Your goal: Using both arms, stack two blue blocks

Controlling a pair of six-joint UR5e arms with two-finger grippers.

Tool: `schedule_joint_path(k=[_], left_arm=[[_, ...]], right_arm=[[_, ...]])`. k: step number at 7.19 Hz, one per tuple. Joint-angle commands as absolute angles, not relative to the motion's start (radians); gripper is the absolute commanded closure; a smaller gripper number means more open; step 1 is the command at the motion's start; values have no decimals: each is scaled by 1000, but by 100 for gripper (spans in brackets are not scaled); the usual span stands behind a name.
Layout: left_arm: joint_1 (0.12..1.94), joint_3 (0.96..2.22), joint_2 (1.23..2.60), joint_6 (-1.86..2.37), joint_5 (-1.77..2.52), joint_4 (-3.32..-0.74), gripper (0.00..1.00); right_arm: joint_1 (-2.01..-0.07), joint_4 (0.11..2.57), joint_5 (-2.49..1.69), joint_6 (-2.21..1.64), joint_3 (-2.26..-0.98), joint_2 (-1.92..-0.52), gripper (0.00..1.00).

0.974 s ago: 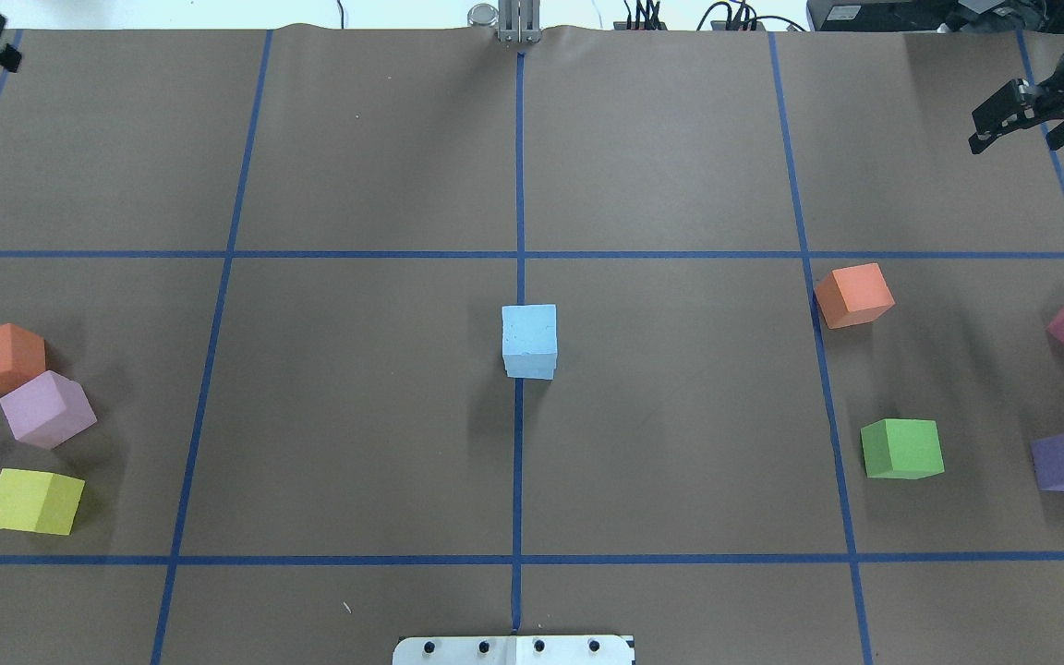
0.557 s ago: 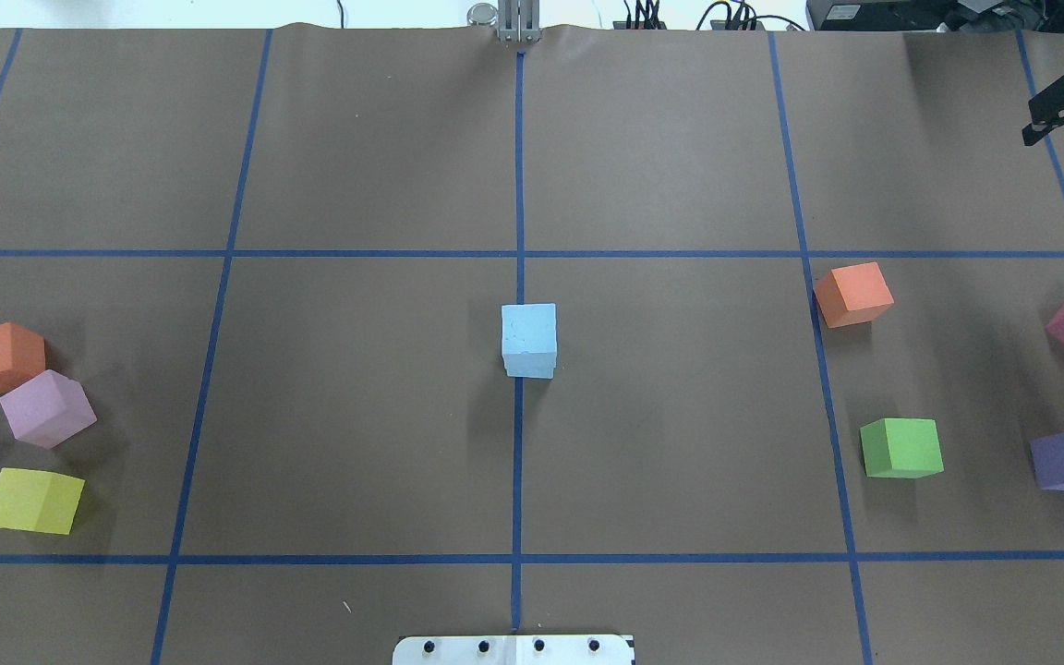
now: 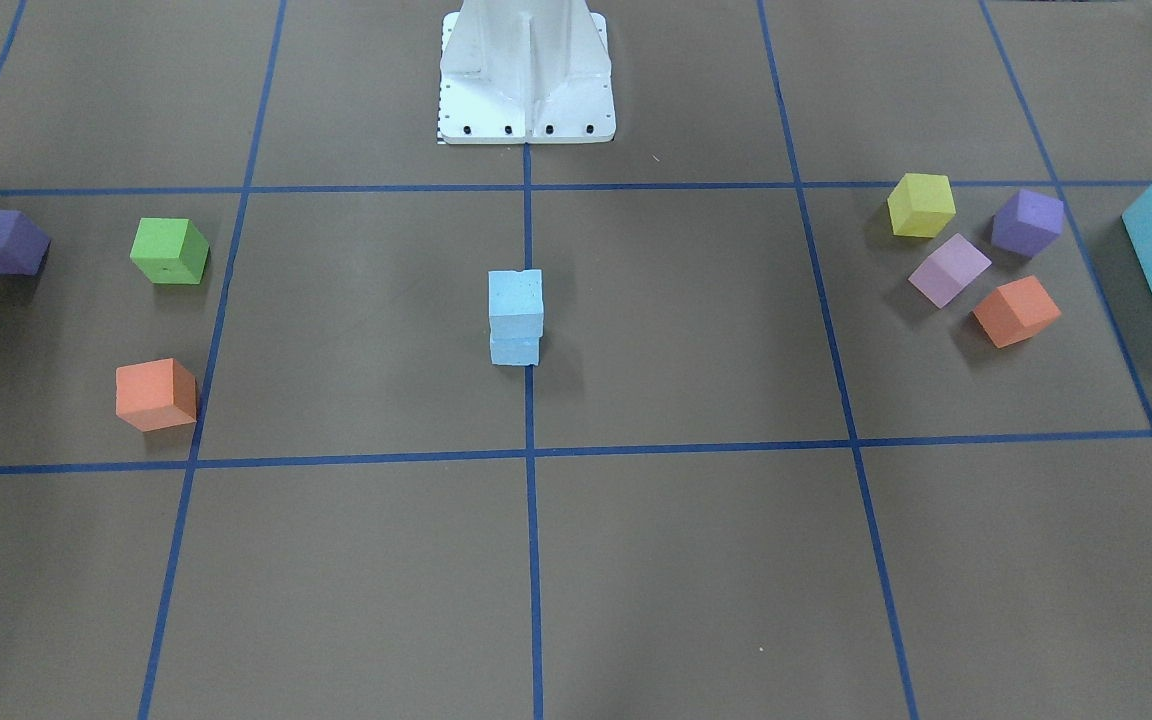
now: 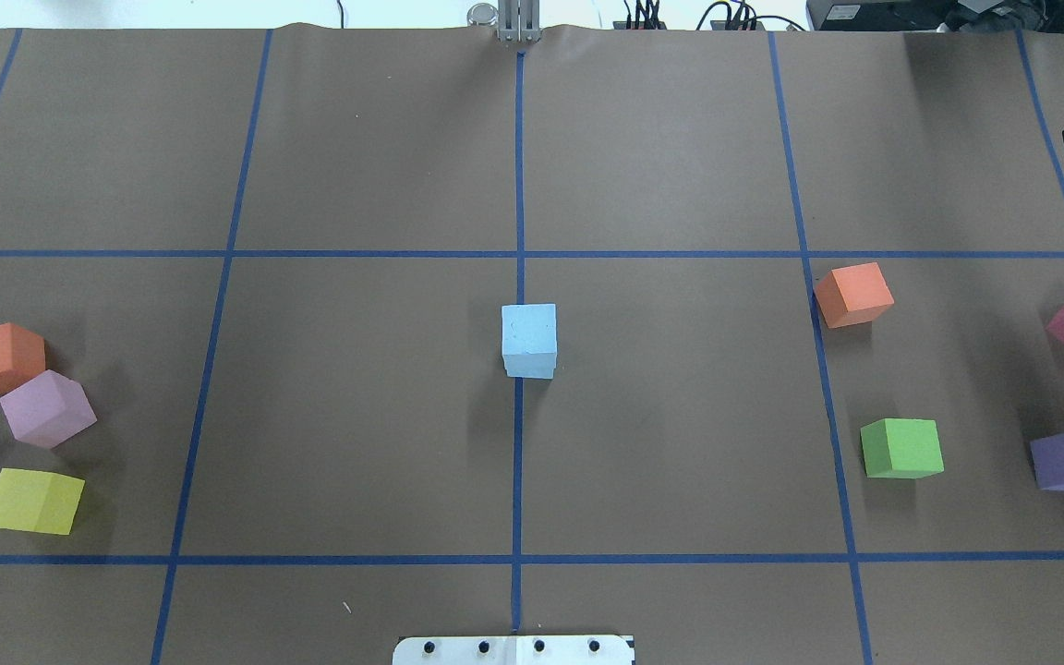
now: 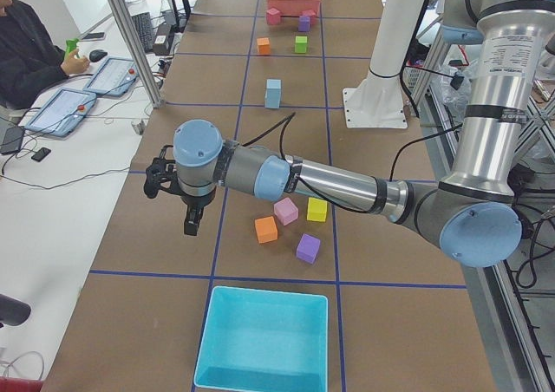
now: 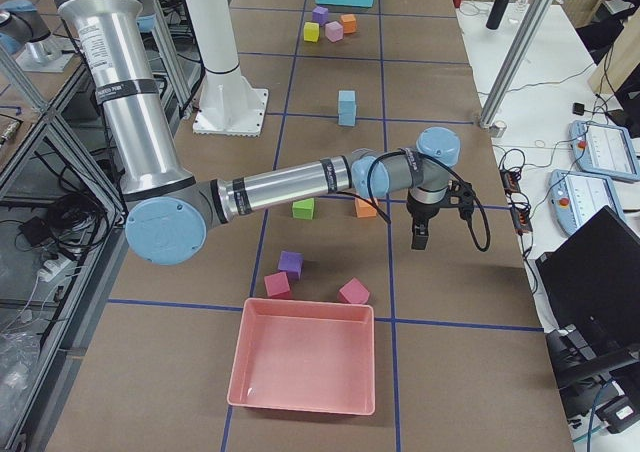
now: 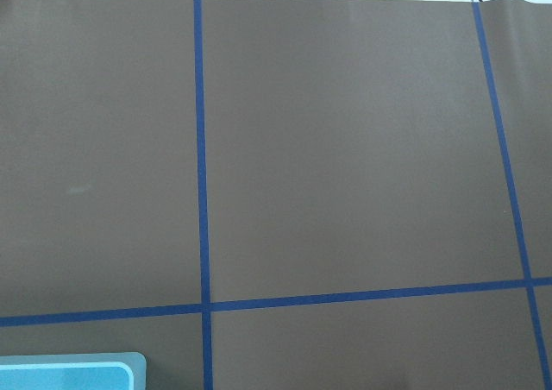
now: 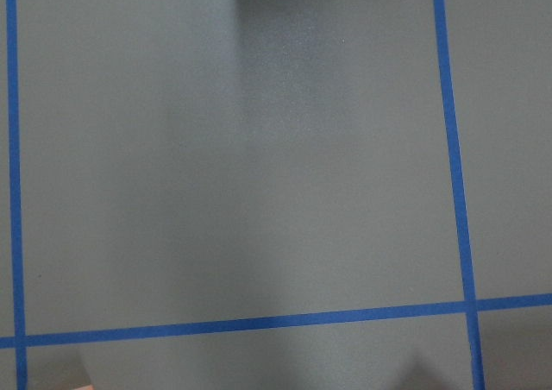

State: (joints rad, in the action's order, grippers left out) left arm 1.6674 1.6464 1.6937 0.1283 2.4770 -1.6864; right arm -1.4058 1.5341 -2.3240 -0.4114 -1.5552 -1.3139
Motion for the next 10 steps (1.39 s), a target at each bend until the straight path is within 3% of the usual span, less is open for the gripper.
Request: schedule_joint_path(k=[1, 7, 10], left_arm=[[1671, 1602, 1671, 127, 2474, -1706, 2], [1672, 1650, 1500, 129, 2471, -1703, 2], [1672, 1741, 1425, 138, 2473, -1698, 2]], right_arm=[[-1408, 1534, -2318, -411, -1546, -1319, 0], [-1408, 1532, -2319, -419, -1563, -1371, 0], [-1408, 1532, -2321, -422, -1623, -1420, 0]])
